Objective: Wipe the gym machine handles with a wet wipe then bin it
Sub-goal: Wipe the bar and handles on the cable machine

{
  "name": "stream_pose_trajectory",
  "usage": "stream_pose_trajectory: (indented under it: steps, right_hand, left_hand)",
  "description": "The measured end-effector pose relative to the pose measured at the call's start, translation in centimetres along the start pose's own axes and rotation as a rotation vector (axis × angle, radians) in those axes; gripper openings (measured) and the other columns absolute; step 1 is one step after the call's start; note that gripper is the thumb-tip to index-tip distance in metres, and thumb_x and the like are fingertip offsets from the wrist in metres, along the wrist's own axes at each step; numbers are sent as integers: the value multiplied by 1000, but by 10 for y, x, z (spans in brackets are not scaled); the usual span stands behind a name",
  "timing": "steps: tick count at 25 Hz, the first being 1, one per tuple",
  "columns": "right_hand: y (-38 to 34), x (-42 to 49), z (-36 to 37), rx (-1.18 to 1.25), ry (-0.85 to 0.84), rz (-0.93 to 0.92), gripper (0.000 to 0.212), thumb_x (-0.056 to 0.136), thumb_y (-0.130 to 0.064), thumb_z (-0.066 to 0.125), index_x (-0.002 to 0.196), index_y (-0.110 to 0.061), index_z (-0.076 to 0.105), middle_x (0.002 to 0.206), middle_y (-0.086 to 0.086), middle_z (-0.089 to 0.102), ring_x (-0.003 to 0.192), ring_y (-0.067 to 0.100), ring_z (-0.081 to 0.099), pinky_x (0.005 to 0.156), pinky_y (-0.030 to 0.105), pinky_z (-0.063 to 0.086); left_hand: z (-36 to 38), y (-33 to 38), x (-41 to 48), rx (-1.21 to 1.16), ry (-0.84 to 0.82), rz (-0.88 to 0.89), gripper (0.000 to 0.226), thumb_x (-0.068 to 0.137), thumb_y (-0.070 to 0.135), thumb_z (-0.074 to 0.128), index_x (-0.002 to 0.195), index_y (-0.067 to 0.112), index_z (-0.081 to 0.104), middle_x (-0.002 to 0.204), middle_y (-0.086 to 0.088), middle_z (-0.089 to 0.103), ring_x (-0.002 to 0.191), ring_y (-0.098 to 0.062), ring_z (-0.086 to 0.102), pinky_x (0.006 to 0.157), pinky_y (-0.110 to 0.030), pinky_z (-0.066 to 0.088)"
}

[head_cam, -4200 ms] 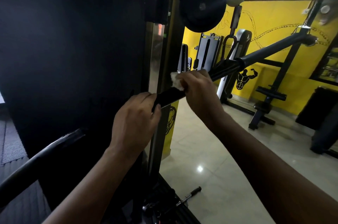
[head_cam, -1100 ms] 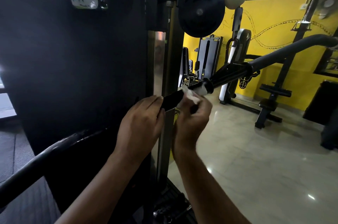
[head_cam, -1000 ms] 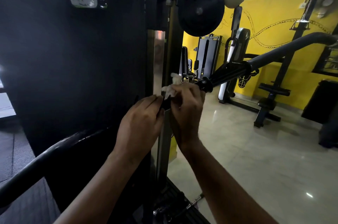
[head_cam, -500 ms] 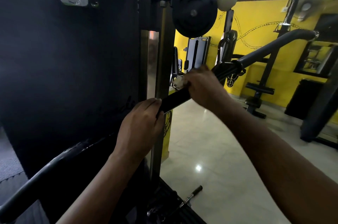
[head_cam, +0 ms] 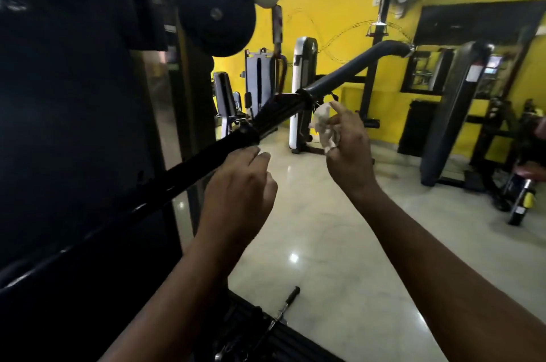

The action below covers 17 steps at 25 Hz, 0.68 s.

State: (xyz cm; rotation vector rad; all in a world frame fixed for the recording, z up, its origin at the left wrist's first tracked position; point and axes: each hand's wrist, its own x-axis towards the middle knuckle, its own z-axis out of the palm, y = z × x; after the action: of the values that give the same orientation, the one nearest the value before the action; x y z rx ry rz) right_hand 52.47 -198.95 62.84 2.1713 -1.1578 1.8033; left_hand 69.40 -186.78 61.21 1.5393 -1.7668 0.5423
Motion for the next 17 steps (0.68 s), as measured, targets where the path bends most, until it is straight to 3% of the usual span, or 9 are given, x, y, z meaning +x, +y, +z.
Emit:
stream_pose_trajectory:
  steps: [2,4,7,12,15,17]
  right_hand:
    - [22,3,-9,36,-41,38,43,82,11,56,121,-7,60,110,12,60,95,9,48,81,20,46]
    - [40,10,-16,86,-51,70,39,81,10,56,115,-7,64,109,14,62,92,7,50,78,8,43]
    - [64,23,-23,134,-43,72,38,81,11,57,111,-9,66,109,13,61,89,1,48,76,-1,37]
    - [83,52,-7,339,-24,3,27,89,0,58,113,-9,68,108,8,56,91,-11,46,83,1,37]
    - [76,60,19,447,-113,42,28,95,-8,54,121,-11,65,111,1,49,96,1,50,89,15,46]
    - [76,63,36,427,-158,26,39,89,2,51,124,-11,62,115,3,48,104,14,51,92,11,42]
  left_hand:
    - [12,19,18,0,2,20,19,85,13,65,102,5,70,105,-13,69,98,-28,63,77,-36,52]
    - [23,38,40,27,52,46,20,86,15,65,103,5,70,104,-12,69,98,-27,63,78,-35,51]
    - [40,61,73,110,143,66,30,88,15,63,116,3,66,118,-15,65,114,-29,58,94,-39,49]
    - [59,66,118,439,106,15,45,92,24,59,129,-1,57,129,-19,59,127,-34,48,113,-43,35]
    - [64,60,123,582,8,11,46,91,31,57,129,3,57,127,-16,62,124,-30,51,119,-44,23]
    - [71,56,125,635,-21,25,46,90,32,59,128,5,59,125,-14,64,120,-29,55,120,-46,20]
